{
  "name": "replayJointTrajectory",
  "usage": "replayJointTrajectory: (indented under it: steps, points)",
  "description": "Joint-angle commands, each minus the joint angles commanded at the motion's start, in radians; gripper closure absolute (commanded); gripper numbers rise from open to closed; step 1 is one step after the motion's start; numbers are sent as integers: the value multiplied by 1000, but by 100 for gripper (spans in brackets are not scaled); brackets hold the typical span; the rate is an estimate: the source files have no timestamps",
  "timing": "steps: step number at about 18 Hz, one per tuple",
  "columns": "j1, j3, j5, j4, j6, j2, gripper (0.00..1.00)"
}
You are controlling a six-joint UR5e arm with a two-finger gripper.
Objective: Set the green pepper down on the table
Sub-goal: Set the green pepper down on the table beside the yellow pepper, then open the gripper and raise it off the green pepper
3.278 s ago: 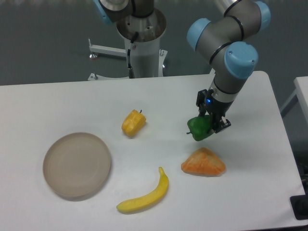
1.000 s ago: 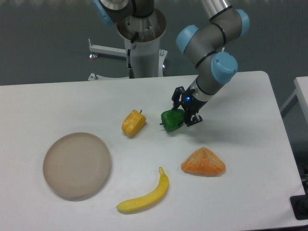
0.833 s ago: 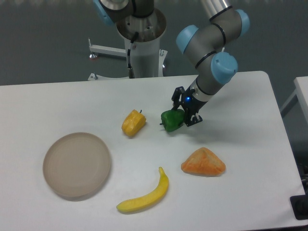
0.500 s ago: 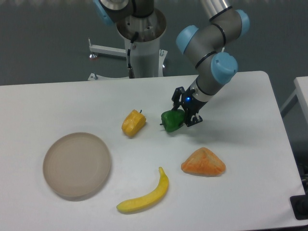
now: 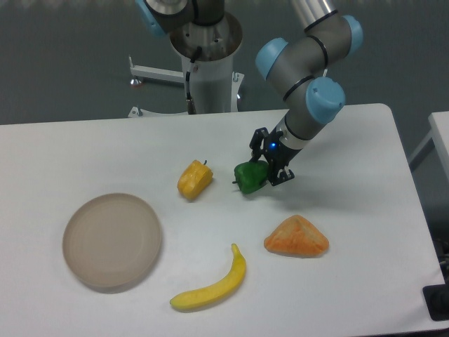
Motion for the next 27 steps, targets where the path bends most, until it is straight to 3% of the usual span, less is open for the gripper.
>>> replayJointTrajectory:
  steps: [10, 13, 15, 20, 24, 27]
  points:
    - [-8, 2, 5, 15, 0, -6, 49]
    - [-8, 3, 5, 15, 0, -6, 41]
    - [-9, 3, 3, 15, 0, -6, 29]
    - [-8, 3, 3, 14, -2, -6, 19]
    - [-6, 23, 9, 14, 2, -5, 0]
    - [-5, 50, 44, 14, 5, 2, 0]
